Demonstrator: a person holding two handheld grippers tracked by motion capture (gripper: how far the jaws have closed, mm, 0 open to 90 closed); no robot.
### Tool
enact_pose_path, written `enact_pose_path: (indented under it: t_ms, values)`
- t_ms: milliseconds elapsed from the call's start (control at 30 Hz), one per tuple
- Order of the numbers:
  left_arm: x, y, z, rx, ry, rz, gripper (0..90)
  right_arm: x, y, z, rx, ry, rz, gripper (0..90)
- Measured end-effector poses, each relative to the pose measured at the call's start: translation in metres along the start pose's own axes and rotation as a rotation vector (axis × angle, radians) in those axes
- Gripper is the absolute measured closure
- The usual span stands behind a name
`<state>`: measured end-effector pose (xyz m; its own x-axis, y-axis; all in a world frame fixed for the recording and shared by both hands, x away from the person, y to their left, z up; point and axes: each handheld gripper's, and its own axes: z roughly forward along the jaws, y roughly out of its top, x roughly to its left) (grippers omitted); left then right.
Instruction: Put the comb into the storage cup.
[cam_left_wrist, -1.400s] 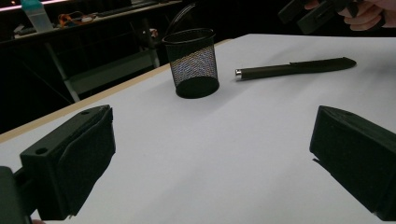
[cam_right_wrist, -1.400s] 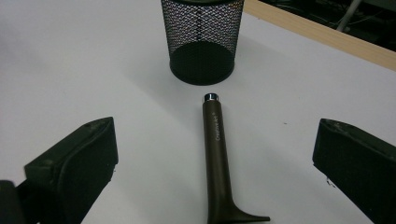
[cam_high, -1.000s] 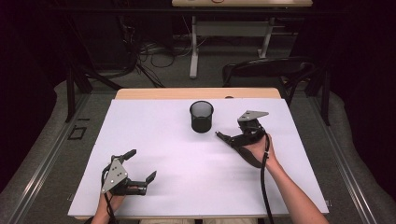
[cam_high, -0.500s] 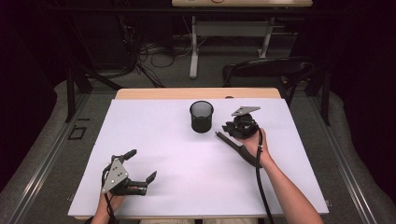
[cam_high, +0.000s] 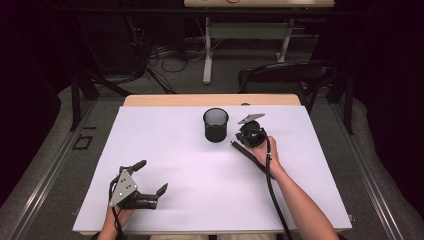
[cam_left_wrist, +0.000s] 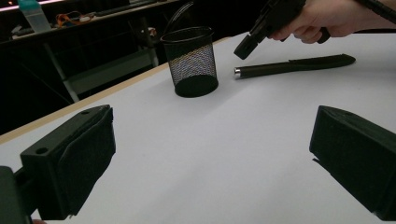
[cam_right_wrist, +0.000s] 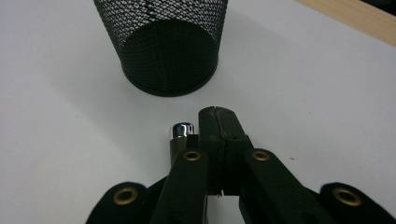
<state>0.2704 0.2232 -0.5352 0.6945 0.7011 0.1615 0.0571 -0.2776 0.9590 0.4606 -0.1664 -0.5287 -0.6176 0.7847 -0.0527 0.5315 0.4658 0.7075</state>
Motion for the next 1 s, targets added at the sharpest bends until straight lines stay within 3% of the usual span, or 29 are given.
enact_pose_path:
  t_ms: [267, 633, 1000]
  values:
    - [0.000, 0.000, 0.000, 0.003, 0.003, 0.001, 0.5, -0.002, -0.003, 0.014, 0.027, 0.000, 0.036, 90.0]
    - [0.000, 0.000, 0.000, 0.004, -0.001, 0.004, 0.6, 0.001, 0.000, 0.022, 0.040, -0.006, 0.019, 90.0]
    - [0.000, 0.000, 0.001, 0.003, 0.001, 0.006, 0.9, 0.009, -0.001, 0.023, 0.065, 0.028, 0.006, 90.0]
